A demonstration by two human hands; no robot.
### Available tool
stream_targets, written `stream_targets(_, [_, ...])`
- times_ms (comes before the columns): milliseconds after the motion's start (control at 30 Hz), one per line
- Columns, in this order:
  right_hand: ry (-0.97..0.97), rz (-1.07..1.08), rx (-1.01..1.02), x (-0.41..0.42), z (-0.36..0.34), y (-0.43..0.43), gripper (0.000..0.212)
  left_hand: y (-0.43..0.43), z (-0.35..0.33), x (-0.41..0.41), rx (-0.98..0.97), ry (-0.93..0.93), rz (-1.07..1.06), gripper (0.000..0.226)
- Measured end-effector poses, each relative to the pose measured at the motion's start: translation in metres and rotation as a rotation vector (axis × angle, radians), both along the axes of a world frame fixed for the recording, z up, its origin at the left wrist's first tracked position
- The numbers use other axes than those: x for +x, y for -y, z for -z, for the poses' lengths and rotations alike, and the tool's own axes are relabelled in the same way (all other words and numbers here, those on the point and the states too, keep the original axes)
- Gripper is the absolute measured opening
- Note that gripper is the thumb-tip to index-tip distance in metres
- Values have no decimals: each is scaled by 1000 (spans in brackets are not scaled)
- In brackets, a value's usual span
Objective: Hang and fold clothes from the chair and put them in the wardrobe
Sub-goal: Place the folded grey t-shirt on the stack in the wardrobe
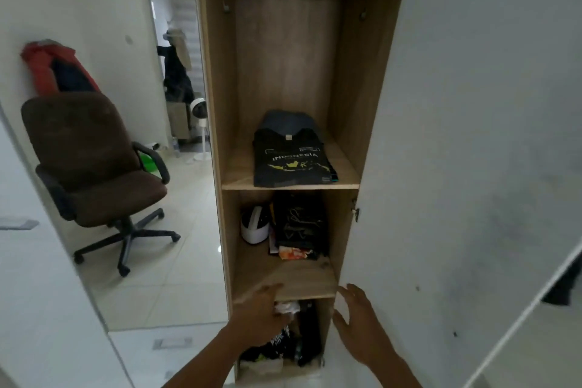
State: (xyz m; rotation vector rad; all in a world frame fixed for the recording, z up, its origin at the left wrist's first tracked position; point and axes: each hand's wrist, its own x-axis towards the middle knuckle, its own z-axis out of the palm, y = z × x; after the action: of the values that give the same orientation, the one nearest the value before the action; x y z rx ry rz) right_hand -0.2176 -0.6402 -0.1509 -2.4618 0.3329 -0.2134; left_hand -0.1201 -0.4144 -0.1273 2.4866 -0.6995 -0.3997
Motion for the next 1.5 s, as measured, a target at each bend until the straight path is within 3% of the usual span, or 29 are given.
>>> stream_targets(167, [235, 36, -65, -72, -61, 24, 50, 50, -42, -51, -95, 111, 62, 72])
stream_targets(367, [591, 105, -221, -142, -181, 64, 46, 131, -132, -104, -336, 280, 239, 79])
stream_targets(567, [817, 98, -170, -203, -218, 117, 36, 206, -197, -179, -466, 467, 298, 90])
stream_targets(733, [641, 13, 273, -220, -234, 137, 60, 230, -204, -220, -456, 538, 289, 105])
stream_targets(833, [673, -9, 407, -218, -235, 143, 73, 230, -205, -233, -432, 610, 310, 108])
stream_targets(1000, [634, -137, 546, -203, -238, 134, 59, 212, -207, -241, -375, 683, 192, 111])
stream_targets(1133, [536, -406, 554, -181, -250, 98, 57, 183, -206, -231, -260, 778, -46, 117])
stream_targets(1233, [470, -465, 538, -151, -258, 68, 68, 147, -204, -209, -142, 861, -194, 123])
stream_targets(1367, [447, -415, 330, -90, -252, 43, 59, 100, -200, -178, 5, 896, -341, 134])
stream_targets(1500, [427, -428, 68, -24, -236, 33, 79, 70, -198, -139, 141, 931, -492, 142])
